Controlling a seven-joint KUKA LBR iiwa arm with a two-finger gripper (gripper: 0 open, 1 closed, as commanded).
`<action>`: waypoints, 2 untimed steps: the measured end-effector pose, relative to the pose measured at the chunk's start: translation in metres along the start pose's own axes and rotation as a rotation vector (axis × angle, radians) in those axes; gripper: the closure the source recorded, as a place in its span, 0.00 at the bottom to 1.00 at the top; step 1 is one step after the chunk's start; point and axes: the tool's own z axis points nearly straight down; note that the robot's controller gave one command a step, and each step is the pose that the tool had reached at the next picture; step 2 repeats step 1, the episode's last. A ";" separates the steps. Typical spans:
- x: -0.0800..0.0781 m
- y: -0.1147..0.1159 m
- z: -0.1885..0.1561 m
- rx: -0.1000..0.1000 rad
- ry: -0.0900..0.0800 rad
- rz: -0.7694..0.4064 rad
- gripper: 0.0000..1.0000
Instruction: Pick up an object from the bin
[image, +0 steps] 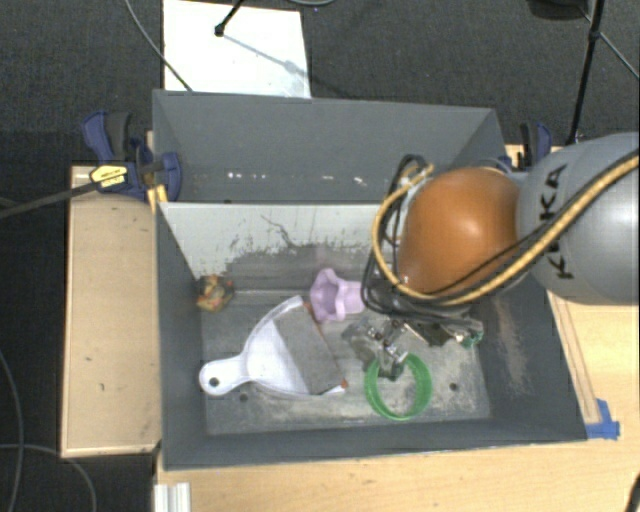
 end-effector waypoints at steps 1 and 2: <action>-0.001 -0.001 -0.017 0.005 -0.006 0.002 1.00; -0.001 -0.001 -0.017 0.005 -0.006 0.002 1.00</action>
Offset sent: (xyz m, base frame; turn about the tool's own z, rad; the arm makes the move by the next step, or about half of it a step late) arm -0.0001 -0.0001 0.0217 0.0000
